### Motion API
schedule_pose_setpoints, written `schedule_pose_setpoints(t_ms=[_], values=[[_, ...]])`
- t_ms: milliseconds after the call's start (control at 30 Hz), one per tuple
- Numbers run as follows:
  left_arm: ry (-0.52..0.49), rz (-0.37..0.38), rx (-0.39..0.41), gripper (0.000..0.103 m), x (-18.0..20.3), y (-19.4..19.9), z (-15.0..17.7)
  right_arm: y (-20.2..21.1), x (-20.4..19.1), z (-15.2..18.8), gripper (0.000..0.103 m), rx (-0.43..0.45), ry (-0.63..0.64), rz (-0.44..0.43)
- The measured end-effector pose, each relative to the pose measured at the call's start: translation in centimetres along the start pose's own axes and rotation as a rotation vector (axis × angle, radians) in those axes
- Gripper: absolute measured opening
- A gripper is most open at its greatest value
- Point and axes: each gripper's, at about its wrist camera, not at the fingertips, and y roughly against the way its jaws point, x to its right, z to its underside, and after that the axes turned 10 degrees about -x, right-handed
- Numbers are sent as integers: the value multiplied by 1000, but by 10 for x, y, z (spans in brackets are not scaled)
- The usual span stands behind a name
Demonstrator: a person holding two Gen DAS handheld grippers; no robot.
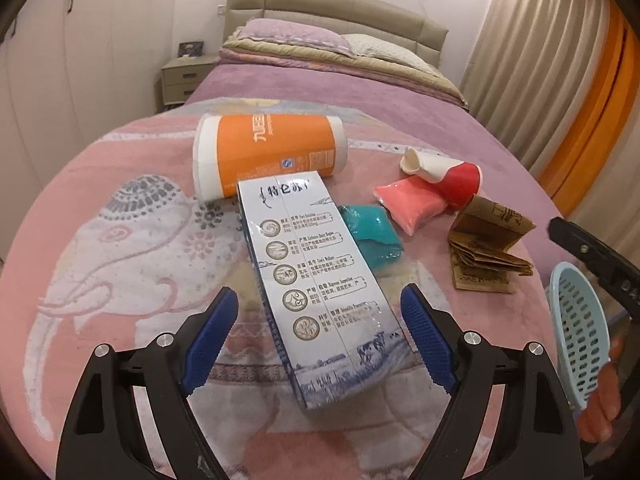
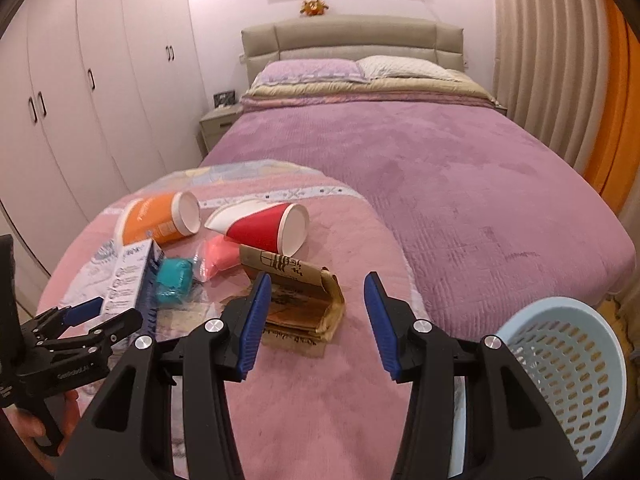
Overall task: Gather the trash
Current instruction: 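Grasp the white milk box with the left tool while the right tool grasps the cardboard packet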
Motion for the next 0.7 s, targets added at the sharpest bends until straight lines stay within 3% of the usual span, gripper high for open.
schedule_pose_setpoints(t_ms=[500,700], values=[[-38,-34,23,78,12,-5,8,-53,0,-16,45,-87,48,-68],[-25,-33,25,70,11,-4,10,-40,-7,-2,20,-85,36,-66]])
